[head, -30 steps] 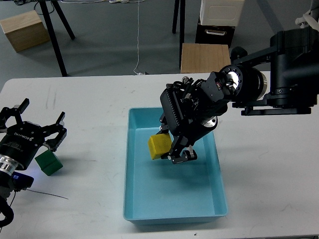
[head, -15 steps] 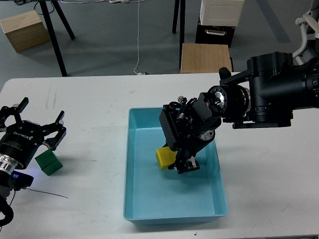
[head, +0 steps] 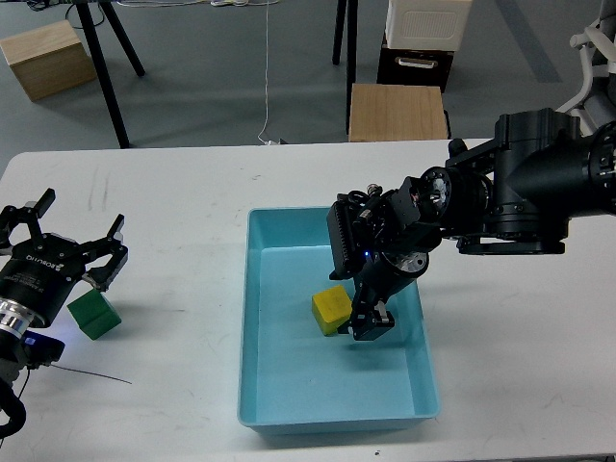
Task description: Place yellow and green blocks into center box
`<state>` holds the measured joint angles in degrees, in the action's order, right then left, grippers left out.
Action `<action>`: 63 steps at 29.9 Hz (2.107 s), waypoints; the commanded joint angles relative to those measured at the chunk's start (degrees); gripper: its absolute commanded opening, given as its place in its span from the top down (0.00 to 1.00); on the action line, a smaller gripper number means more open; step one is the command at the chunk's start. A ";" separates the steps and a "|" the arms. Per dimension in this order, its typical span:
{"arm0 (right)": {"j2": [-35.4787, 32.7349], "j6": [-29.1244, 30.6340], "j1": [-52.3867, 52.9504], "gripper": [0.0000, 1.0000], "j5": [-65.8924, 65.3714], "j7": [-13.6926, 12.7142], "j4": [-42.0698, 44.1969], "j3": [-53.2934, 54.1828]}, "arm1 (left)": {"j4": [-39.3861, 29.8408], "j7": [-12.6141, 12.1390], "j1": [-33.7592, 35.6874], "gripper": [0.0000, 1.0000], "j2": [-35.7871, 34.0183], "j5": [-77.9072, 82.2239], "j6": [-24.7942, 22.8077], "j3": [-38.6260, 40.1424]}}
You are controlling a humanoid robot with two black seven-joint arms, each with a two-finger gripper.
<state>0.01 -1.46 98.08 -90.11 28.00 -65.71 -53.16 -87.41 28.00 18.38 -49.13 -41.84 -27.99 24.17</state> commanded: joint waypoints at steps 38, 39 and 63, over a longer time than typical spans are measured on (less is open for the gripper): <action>-5.28 -5.30 -24.86 0.01 31.66 0.00 10.77 78.90 | 54.89 0.00 61.22 0.00 -15.64 71.39 -0.01 0.26; -5.28 -6.35 -25.83 0.01 31.75 0.00 10.69 79.87 | 54.37 0.00 64.12 0.00 -15.38 77.72 -0.01 0.26; -26.36 -8.56 -59.83 0.01 38.16 0.00 -12.76 107.55 | 3.30 0.00 67.58 0.00 -15.82 144.82 -0.01 -19.67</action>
<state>-22.14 -9.94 43.34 -51.93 28.00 -73.47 51.36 -81.84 28.01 86.88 -65.51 97.90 -27.99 10.24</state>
